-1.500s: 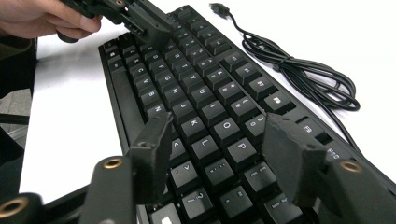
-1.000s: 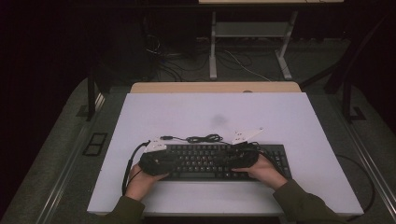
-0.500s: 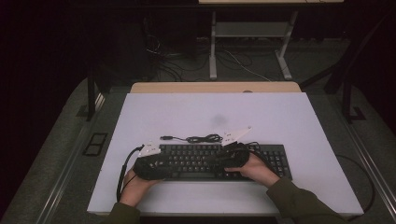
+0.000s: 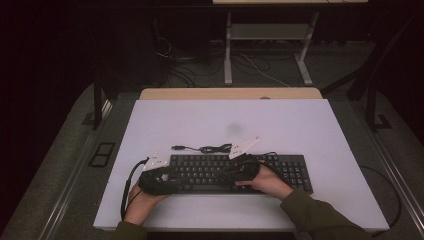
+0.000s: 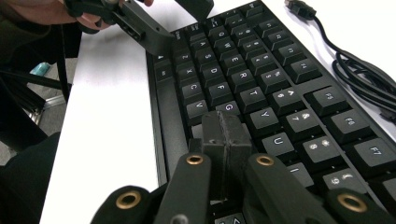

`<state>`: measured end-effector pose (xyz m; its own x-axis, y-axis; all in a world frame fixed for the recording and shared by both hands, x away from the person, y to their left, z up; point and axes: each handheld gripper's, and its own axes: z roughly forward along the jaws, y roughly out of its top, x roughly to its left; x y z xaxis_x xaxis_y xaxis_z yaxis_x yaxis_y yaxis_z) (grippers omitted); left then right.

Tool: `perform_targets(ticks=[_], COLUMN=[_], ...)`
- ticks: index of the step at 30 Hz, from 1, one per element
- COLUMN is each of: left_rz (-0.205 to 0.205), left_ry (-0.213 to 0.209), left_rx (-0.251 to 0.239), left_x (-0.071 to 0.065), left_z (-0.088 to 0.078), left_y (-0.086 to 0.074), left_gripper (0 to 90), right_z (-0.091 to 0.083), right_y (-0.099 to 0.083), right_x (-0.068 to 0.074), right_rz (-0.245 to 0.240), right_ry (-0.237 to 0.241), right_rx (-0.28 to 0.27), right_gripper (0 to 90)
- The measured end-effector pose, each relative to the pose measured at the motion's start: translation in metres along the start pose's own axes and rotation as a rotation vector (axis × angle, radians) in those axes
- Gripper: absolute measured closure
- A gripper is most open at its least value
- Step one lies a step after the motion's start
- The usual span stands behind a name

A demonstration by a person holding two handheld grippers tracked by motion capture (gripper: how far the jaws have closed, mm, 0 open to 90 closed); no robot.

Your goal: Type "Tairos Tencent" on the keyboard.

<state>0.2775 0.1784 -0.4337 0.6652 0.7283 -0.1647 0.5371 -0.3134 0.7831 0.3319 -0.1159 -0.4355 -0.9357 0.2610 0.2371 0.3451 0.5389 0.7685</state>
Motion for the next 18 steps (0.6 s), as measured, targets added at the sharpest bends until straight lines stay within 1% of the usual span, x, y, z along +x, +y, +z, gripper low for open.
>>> perform_targets(ticks=[6, 10, 12, 16, 18], left_rz=[0.003, 0.003, -0.002, -0.001, 0.0], left_ry=[0.0, 0.001, 0.002, 0.002, 0.002], left_rx=[-0.001, -0.002, -0.006, -0.006, -0.007], left_x=[-0.0001, -0.0001, 0.0003, 0.0002, 0.0], left_z=[-0.0001, -0.0003, -0.0002, -0.0007, -0.0007], left_y=[0.0001, 0.0, -0.0001, 0.0, 0.0001], left_gripper=[31.2, 30.9, 30.8, 30.8, 30.8], right_z=[0.0027, 0.0051, 0.0061, 0.0064, 0.0067], right_y=[-0.0011, -0.0017, -0.002, -0.0019, -0.0019], right_x=[0.0006, 0.0013, 0.0014, 0.0012, 0.0018], right_rz=[0.0, -0.008, -0.01, -0.015, -0.011], right_ry=[-0.003, 0.003, -0.003, -0.002, -0.004], right_rx=[0.017, 0.031, 0.04, 0.042, 0.044], right_gripper=[89.4, 89.4, 89.4, 89.4, 89.4])
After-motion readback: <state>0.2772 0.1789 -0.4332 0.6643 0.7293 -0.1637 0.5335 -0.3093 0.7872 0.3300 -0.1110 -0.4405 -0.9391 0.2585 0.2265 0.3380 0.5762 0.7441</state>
